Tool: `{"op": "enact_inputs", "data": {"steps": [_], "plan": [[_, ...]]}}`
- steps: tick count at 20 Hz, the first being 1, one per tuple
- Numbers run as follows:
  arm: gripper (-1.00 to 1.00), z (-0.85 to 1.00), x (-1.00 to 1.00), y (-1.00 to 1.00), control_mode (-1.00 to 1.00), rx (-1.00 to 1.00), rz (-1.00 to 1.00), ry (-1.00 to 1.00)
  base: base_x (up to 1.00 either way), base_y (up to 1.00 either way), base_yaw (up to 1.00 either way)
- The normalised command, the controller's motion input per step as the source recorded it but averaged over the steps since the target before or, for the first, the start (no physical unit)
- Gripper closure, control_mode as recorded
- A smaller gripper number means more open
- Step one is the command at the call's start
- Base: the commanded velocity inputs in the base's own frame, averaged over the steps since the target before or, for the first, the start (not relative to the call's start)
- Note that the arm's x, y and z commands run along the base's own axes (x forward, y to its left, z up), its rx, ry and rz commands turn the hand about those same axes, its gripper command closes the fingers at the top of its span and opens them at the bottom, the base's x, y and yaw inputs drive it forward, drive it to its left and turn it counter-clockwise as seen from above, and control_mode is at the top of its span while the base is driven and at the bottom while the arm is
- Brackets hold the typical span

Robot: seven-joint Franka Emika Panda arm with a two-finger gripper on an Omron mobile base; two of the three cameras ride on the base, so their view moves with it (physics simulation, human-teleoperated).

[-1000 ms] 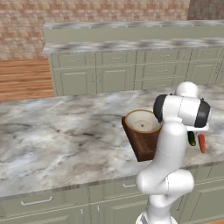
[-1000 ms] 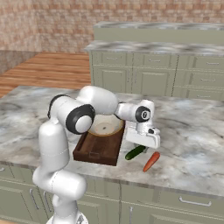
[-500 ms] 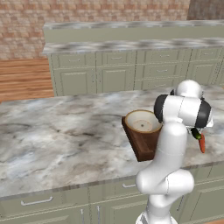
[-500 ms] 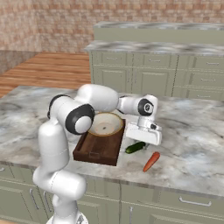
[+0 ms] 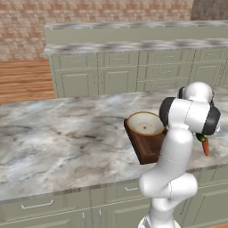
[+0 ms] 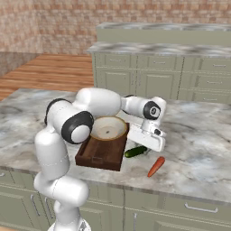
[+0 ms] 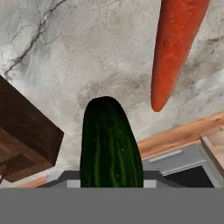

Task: Place the two vegetables and bowl onto the tray for setting up a vegetable dip station.

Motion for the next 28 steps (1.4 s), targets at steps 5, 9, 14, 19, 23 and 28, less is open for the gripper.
{"op": "enact_inputs", "data": {"steps": [5,9,14,19,23,28], "plan": [[1.00,0.09,-0.11,0.22,-1.00,-0.12,-0.11,-0.17,0.00,0.00,0.00],[1.00,0.09,-0.01,0.14,-1.00,-0.24,-0.13,-0.12,0.00,0.00,0.00],[1.00,0.10,0.00,0.07,-1.00,-0.20,-0.15,0.05,0.00,0.00,0.00],[1.00,0.06,0.00,0.06,-1.00,-0.06,-0.17,0.17,0.00,0.00,0.00],[1.00,0.05,0.00,0.13,-1.00,0.00,-0.22,0.12,0.00,0.00,0.00],[1.00,0.08,0.07,0.17,-1.00,0.00,-0.25,0.06,0.00,0.00,0.00]]}}
